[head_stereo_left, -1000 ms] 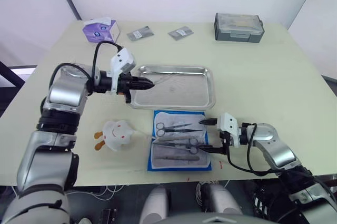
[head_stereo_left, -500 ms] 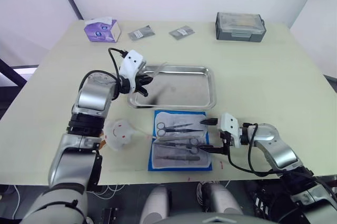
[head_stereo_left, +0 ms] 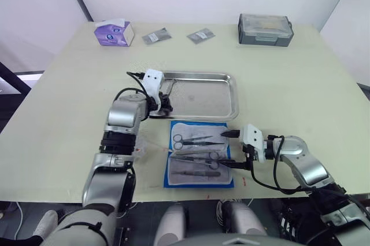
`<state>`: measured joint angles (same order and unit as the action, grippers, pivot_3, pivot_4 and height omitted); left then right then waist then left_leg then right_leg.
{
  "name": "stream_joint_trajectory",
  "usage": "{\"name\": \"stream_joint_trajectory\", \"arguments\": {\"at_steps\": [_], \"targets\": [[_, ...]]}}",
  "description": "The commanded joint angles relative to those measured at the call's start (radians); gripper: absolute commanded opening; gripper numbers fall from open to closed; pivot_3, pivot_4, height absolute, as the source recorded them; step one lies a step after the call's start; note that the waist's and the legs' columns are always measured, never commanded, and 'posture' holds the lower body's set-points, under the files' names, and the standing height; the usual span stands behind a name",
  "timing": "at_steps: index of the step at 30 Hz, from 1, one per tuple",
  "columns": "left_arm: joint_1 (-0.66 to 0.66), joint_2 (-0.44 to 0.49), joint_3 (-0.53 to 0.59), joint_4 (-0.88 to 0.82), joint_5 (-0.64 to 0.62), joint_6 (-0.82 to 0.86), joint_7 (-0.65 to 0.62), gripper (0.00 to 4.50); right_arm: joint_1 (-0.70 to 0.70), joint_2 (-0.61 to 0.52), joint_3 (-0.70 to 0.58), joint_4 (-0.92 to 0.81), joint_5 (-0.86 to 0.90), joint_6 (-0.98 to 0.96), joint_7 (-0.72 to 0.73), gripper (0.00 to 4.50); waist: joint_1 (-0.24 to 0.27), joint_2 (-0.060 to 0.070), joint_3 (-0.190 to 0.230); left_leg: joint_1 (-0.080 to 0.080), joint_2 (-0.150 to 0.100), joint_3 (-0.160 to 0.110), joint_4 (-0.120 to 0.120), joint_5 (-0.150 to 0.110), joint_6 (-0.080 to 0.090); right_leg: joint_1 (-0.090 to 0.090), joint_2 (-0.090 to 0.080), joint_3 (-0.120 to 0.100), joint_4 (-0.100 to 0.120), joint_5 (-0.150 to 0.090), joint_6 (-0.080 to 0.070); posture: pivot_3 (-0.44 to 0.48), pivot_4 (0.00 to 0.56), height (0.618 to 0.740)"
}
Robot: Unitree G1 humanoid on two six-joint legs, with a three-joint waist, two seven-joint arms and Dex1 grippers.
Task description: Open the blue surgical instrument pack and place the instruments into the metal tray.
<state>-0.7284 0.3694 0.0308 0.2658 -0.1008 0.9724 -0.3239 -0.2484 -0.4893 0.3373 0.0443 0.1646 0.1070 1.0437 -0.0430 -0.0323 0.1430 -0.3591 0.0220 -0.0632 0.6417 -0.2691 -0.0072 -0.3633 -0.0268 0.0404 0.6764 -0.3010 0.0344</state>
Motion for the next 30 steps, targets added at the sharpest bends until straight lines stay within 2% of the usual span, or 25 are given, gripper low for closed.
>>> {"name": "stream_joint_trajectory", "arguments": {"at_steps": [1,21,24,27,30], "targets": [[0.0,0.015,0.024,-0.021,0.008,0.006,0.03,0.11,0.078,-0.033,0.09,0.112,-0.098,0.103,-0.007,4.5,0.0,0.0,0.0,0.0,0.0,0.0,0.0,0.0,0.0,0.0,0.0,0.0,0.0,0.0,0.0,0.0,0.15,0.734],[-0.004,0.012,0.033,-0.035,0.0,0.03,0.07,0.11,0.069,-0.027,0.089,0.129,-0.1,0.091,-0.008,4.5,0.0,0.0,0.0,0.001,-0.001,0.0,-0.004,0.003,-0.005,0.0,-0.001,-0.001,-0.001,0.0,0.0,0.0,0.15,0.734],[-0.003,0.011,0.033,-0.045,0.005,0.04,0.08,1.2,0.069,-0.026,0.09,0.13,-0.1,0.089,-0.009,4.5,0.0,0.0,0.0,0.001,-0.001,0.0,-0.004,0.003,-0.006,0.0,-0.001,-0.001,-0.001,0.0,0.0,0.0,0.15,0.734],[-0.007,0.009,0.027,-0.049,0.01,0.045,0.085,2.64,0.068,-0.024,0.088,0.132,-0.099,0.088,-0.01,4.5,-0.001,0.0,0.0,0.001,-0.001,0.0,-0.004,0.003,-0.006,0.0,-0.001,-0.001,-0.001,0.0,0.0,0.0,0.15,0.734],[-0.011,0.007,0.018,-0.058,0.011,0.055,0.087,2.64,0.066,-0.023,0.087,0.134,-0.099,0.087,-0.011,4.5,-0.001,0.0,0.0,0.001,-0.001,0.0,-0.004,0.003,-0.006,0.0,-0.001,-0.001,-0.001,0.0,0.0,0.0,0.15,0.734]]}}
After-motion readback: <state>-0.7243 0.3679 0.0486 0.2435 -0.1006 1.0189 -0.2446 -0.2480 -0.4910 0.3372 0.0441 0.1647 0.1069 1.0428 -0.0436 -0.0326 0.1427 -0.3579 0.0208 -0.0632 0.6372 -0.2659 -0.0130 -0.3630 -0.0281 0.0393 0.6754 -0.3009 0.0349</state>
